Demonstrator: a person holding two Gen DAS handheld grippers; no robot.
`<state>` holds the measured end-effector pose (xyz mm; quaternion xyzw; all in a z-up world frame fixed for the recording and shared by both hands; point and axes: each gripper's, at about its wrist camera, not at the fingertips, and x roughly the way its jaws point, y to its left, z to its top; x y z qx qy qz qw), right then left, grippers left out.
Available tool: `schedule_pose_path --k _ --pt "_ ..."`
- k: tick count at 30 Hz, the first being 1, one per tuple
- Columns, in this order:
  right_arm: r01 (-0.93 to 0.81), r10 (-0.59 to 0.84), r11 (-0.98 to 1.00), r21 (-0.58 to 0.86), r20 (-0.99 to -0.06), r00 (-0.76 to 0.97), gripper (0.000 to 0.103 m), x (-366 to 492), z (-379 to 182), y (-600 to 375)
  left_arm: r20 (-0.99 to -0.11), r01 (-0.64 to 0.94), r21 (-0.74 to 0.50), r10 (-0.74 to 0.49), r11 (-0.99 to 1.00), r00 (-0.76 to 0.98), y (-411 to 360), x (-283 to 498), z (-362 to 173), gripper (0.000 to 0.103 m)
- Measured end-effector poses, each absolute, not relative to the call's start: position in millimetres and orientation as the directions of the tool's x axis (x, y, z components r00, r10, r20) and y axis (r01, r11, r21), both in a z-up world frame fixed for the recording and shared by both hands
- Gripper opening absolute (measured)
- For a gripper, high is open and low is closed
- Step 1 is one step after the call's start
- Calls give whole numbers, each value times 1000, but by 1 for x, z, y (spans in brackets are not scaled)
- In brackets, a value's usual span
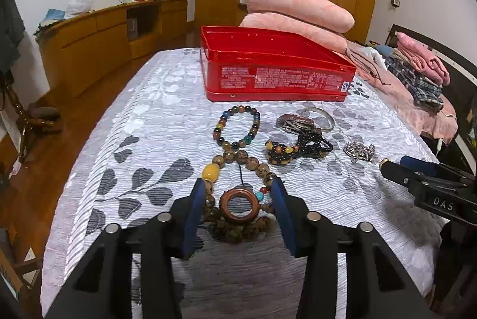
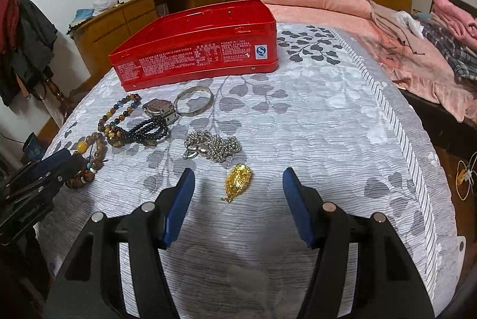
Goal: Organize jewelry
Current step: 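Grasp the wooden ring with left tool while right tool grasps the gold pendant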
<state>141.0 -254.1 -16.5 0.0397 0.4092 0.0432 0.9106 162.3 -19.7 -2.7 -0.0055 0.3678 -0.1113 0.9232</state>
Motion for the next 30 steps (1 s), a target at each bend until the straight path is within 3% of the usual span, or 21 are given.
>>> schedule_pose_path --k 2,9,27,30 --pt "-47 112 993 108 -744 659 60 142 -17 -254 -690 221 -99 -227 970 687 -22 166 -5 33" --pt "-50 116 993 110 -748 654 60 142 -17 -253 -718 229 -165 -276 959 639 -17 173 -13 29" --pt "-44 108 994 104 -766 633 60 147 -20 -252 -716 225 -144 -259 964 649 -19 168 -11 29" --pt "-42 98 995 92 -777 622 51 150 -22 -250 -714 225 -146 -260 963 651 -18 168 -12 29"
